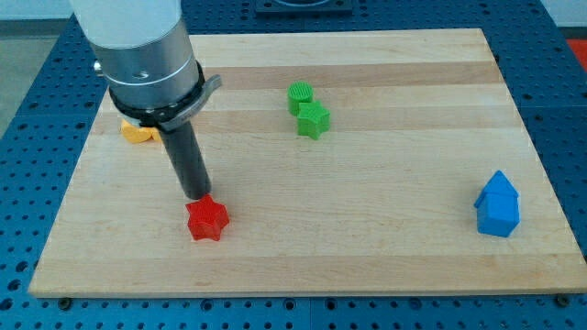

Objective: Slide red star towards center

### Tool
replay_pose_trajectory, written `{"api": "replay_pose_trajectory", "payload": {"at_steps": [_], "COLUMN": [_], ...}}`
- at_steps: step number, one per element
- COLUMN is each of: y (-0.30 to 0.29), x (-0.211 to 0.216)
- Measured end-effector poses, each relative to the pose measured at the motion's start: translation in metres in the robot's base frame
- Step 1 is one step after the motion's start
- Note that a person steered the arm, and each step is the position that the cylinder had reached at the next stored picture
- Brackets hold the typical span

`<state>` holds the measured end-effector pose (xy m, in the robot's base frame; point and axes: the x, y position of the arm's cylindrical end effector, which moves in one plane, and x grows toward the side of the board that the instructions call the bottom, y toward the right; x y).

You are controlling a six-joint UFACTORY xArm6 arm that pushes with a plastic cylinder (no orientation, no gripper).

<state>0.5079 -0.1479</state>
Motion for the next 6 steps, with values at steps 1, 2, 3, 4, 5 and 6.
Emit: {"api": "replay_pose_trajectory", "payload": {"at_steps": [1, 2, 3, 4, 5, 6], "y": [-0.056, 0.013, 0.079, 0.098, 0.165, 0.216], "x": [0.042, 0.054, 0.004, -0.01, 0.009, 0.025]}}
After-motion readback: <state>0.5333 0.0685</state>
